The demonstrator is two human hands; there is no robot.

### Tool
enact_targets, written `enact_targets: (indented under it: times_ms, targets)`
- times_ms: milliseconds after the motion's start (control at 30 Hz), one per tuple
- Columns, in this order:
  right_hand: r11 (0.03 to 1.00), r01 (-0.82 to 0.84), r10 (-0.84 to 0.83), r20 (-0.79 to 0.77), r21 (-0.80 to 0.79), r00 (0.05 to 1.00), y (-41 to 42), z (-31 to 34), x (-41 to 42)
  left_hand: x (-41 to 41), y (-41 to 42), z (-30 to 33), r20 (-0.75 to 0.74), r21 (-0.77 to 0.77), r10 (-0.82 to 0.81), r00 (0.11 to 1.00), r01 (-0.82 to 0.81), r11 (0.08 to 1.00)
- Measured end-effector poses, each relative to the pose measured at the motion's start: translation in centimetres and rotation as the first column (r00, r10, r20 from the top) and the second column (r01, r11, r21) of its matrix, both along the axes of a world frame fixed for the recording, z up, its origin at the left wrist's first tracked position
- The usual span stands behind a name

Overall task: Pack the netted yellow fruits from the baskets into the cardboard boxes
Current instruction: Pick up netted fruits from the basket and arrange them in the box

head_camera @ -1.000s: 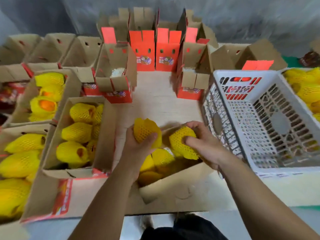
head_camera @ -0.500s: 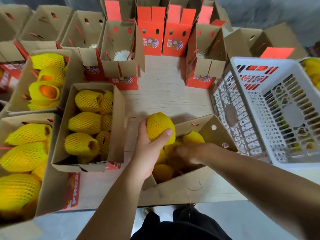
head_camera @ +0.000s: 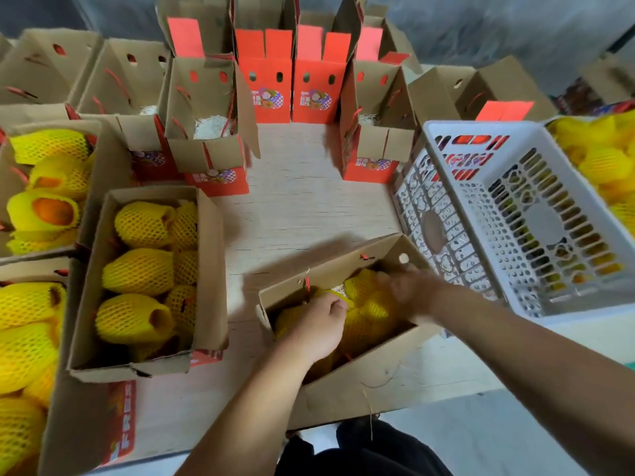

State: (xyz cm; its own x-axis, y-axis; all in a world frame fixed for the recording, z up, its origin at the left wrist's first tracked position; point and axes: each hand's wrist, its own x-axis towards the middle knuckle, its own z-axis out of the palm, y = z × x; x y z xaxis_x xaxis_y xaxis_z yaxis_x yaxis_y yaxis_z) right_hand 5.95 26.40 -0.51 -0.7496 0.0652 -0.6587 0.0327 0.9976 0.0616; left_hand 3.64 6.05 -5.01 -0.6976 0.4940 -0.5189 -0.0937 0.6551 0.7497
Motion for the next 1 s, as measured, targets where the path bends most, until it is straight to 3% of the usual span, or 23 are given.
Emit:
enact_targets:
  times_ms: [100, 200, 267, 333, 400, 500, 600, 733, 933, 1000]
  targets:
    - [0.994, 0.107, -0.105, 0.138, -0.001, 0.985, -1.4, -2.2, -1.2, 0.7, 2.3, -0.9, -0.048, -0.183, -0.353, 0.934, 0.339, 0.923]
    - [0.983, 0.183, -0.179, 0.120, -0.023, 0.976, -1.3, -2.9, -2.2, 0.7, 4.2, -1.1, 0.015, -0.338, -0.582, 0.813, 0.552, 0.763]
    - [0.996, 0.082, -0.079, 0.111, -0.021, 0.991, -1.5, -3.1, -2.2, 0.1, 4.9, -0.8, 0.026, -0.404, -0.641, 0.767, 0.595, 0.695]
    - [0.988, 0.149, -0.141, 0.136, -0.047, 0.981, -2.0, -2.9, -1.9, 0.0, 5.4, 0.2, 0.015, -0.445, -0.664, 0.748, 0.600, 0.665]
    - [0.981, 0.173, -0.163, 0.110, -0.089, 0.980, -1.6, -2.0, -1.3, 0.0, 5.9, 1.7, -0.065, -0.458, -0.623, 0.780, 0.532, 0.713]
    - [0.941, 0.162, -0.201, -0.106, -0.297, 0.974, 1.5, 0.3, 0.4, 0.3, 8.5, 4.4, -0.202, -0.281, -0.380, 0.903, 0.318, 0.905]
    - [0.786, 0.159, -0.433, -0.349, -0.598, 0.831, 5.9, 3.6, 4.3, 1.4, 13.8, 7.9, -0.285, -0.058, -0.201, 0.937, 0.192, 0.980]
    - [0.723, 0.166, -0.621, -0.526, -0.671, 0.581, 15.7, 6.5, 8.3, 3.7, 25.5, 11.5, -0.437, 0.104, -0.153, 0.886, 0.219, 0.970]
    - [0.634, 0.188, -0.756, -0.550, -0.750, 0.355, 33.5, 7.2, 13.9, 8.0, 44.1, 11.5, -0.490, 0.247, -0.216, 0.845, 0.373, 0.894]
    - [0.651, 0.260, -0.757, -0.584, -0.713, 0.293, 38.5, 6.2, 15.3, 8.6, 48.7, 10.7, -0.459, 0.282, -0.216, 0.861, 0.372, 0.884]
